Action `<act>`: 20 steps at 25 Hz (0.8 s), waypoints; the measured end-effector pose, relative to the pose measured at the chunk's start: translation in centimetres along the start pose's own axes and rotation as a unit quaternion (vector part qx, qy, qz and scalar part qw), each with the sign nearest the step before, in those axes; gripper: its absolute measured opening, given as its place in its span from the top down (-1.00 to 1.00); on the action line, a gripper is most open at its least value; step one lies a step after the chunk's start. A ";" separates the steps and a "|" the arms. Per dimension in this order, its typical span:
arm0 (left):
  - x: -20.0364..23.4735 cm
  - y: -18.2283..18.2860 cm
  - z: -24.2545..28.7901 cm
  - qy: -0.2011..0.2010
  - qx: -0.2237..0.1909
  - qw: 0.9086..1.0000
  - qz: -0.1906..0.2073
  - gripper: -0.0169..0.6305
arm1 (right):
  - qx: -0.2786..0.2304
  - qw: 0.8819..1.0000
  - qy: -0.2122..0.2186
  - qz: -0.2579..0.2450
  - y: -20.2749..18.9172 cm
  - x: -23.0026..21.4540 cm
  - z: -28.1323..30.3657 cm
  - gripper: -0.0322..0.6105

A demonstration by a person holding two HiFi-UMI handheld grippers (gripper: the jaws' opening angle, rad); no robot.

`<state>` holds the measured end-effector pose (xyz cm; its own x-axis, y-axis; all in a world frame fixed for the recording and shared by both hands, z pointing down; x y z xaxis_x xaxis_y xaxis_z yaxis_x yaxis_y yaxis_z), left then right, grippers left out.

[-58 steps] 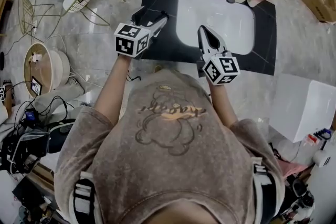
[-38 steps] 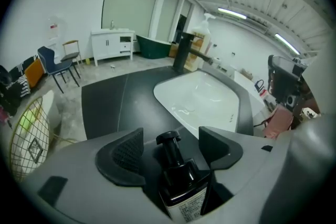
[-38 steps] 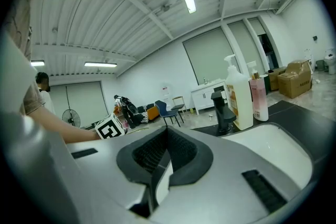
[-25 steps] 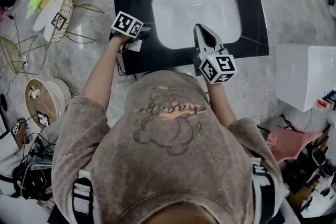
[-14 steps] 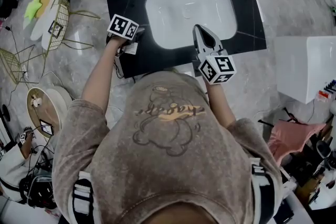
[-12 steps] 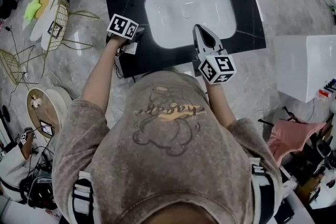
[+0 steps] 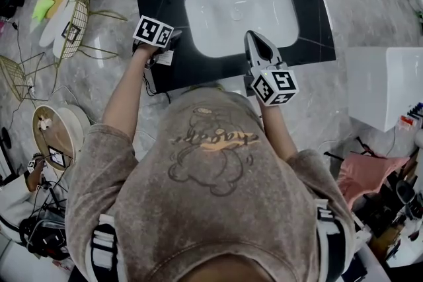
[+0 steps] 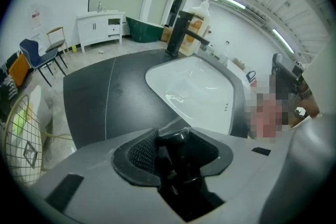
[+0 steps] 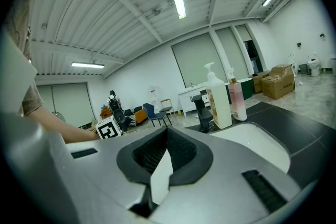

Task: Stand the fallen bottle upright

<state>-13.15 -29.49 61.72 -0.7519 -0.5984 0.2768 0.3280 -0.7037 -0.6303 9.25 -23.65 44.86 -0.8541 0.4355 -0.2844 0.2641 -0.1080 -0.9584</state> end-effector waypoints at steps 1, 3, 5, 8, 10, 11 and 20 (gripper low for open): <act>0.0 0.1 -0.3 0.002 -0.006 1.000 0.001 0.40 | 0.000 1.000 0.002 0.000 -0.1 0.1 -0.1 0.91; -0.1 0.3 -1.0 0.007 -0.017 1.000 0.007 0.41 | 0.002 1.000 0.006 0.001 -0.2 0.4 -0.2 0.91; -0.3 0.4 -1.7 0.013 -0.027 0.999 0.014 0.41 | 0.002 1.000 0.009 0.002 -0.3 0.7 -0.5 0.91; -0.8 0.5 -2.6 0.021 -0.041 0.999 0.025 0.41 | 0.002 1.000 0.013 0.003 -0.4 0.9 -0.7 0.91; -1.0 0.7 -3.1 0.027 -0.051 0.998 0.033 0.41 | 0.002 1.000 0.017 0.003 -0.5 1.0 -0.8 0.91; -1.0 0.8 -3.3 0.031 -0.056 0.997 0.037 0.41 | 0.003 1.000 0.018 0.003 -0.5 1.0 -0.8 0.91; -1.9 1.1 -5.7 0.052 -0.111 0.991 0.062 0.41 | 0.005 0.999 0.032 0.003 -0.5 2.2 -1.3 0.91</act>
<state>-14.64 -26.99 56.33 -0.7726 -0.6237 0.1189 0.2959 -0.5194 -0.8017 7.82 -21.43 44.77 -0.8218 0.4917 -0.2878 0.2640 -0.1190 -0.9571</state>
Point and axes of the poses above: the fingertips, and each gripper's own axes: z forward along the fingers, x to its left, y out of its top, the point moved 1 cm from there along -z, backward along the fingers, and after that the axes turned 13 degrees about -x, right-handed, at the moved point
